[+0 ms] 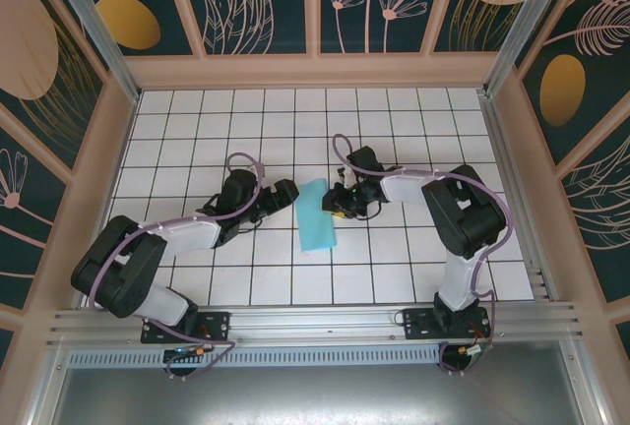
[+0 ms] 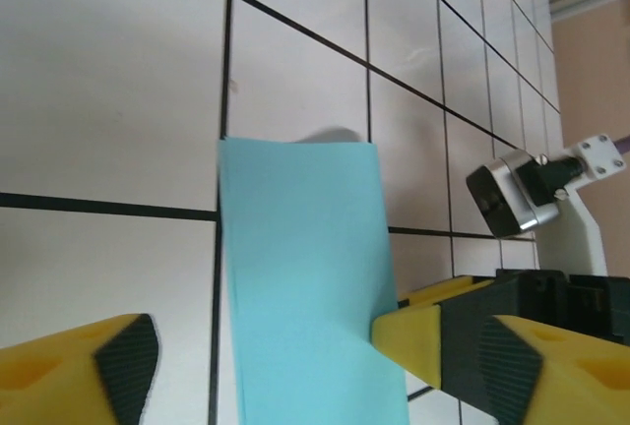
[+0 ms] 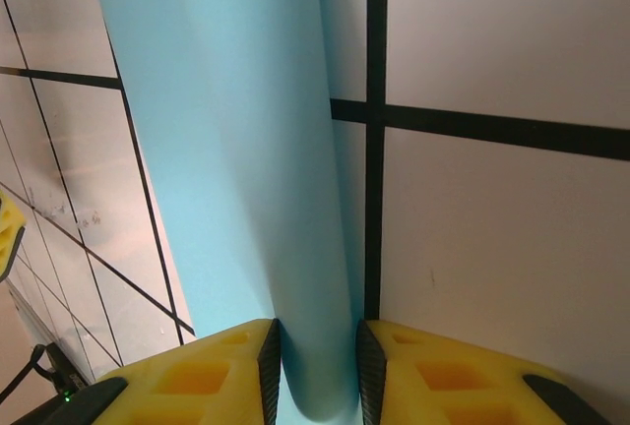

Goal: Fold a paper plane with a square sheet of paper (pick it up from the middle)
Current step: Fold the square sheet of paper in half at the center of the table, then hold the square sheet of paper at the center of the table.

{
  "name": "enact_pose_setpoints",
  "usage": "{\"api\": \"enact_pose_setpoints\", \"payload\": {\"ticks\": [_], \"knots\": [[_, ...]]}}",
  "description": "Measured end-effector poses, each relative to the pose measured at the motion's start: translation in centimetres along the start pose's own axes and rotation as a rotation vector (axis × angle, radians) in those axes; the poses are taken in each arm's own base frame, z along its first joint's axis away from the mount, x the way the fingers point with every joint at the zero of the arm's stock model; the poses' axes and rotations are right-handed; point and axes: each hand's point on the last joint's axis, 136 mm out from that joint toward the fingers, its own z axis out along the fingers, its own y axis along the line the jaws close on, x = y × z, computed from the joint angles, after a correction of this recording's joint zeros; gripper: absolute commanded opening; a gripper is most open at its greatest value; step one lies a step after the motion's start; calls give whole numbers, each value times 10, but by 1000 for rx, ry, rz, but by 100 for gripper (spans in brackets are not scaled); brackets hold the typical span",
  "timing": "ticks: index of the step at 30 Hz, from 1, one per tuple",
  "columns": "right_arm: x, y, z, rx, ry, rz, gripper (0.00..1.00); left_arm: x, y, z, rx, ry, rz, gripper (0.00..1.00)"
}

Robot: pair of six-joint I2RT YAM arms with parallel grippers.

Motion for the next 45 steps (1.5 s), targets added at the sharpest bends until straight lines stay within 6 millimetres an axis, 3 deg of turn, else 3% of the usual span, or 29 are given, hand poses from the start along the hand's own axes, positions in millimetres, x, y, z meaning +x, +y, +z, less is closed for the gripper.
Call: {"api": "enact_pose_setpoints", "payload": {"ticks": [15, 27, 33, 40, 45], "knots": [[1, -3, 4, 36, 34, -22, 32, -12, 19, -9, -108, -69, 8, 99], [1, -4, 5, 50, 48, -12, 33, -7, 4, -7, -28, -27, 29, 96], [2, -5, 6, 59, 56, -7, 33, 1, -5, 0, 36, 24, 40, 81], [2, -5, 7, 71, 55, -9, 33, 20, -7, 12, 98, 117, 29, 53], [2, -6, 7, 76, 54, -9, 33, 31, -11, 22, 125, 174, 27, 42]]}}
